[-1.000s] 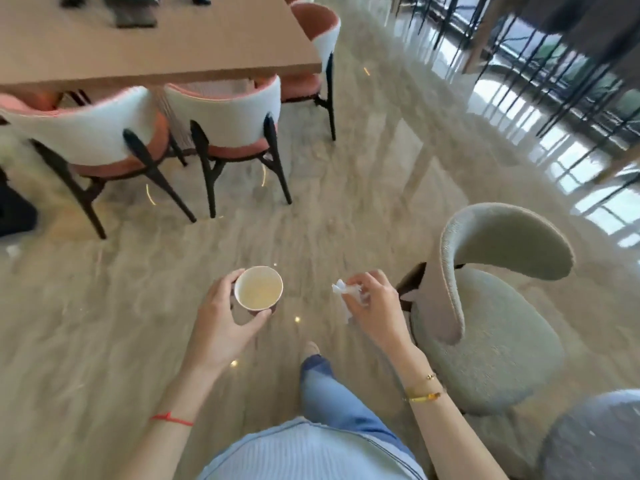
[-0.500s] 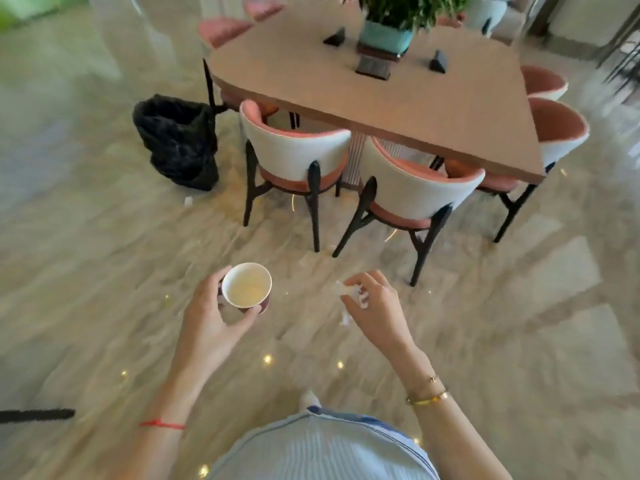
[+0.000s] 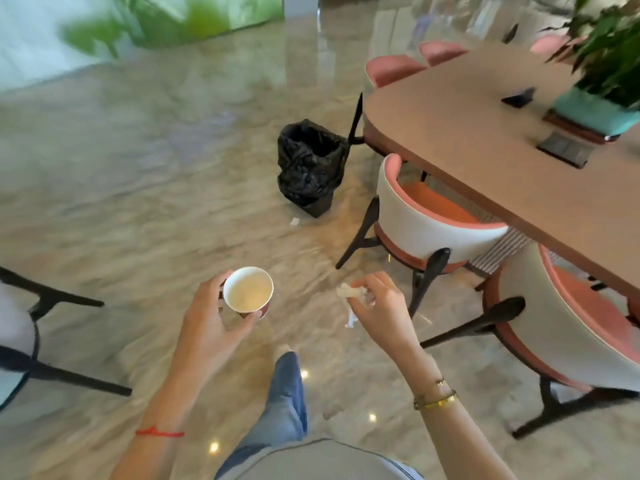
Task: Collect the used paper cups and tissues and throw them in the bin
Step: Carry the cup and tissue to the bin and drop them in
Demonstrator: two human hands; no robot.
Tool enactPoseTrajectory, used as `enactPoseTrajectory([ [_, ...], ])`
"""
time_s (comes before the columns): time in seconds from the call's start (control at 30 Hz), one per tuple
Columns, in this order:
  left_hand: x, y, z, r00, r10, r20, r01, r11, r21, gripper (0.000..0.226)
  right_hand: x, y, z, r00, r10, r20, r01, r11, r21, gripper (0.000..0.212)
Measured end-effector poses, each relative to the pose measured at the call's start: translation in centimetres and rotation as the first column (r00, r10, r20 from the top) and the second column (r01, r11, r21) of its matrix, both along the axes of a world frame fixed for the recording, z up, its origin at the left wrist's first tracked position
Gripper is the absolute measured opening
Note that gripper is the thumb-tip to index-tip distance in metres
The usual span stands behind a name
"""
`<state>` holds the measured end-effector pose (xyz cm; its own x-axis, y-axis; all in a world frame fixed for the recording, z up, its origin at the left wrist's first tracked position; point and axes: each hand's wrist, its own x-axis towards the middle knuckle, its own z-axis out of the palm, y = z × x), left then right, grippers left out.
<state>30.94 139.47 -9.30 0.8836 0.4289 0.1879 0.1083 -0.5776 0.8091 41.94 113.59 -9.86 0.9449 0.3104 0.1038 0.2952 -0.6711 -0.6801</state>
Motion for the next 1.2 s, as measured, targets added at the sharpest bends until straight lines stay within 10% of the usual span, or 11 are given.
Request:
enactPoseTrajectory([
  [1.2,84.9,22.9,-1.6,0.994,-0.029,-0.105,0.040,0.993,0.107,0.077,84.8,24.8,-2.3,0.995,0.030,-0.096,-0.036,0.997,-0.070,0.015],
])
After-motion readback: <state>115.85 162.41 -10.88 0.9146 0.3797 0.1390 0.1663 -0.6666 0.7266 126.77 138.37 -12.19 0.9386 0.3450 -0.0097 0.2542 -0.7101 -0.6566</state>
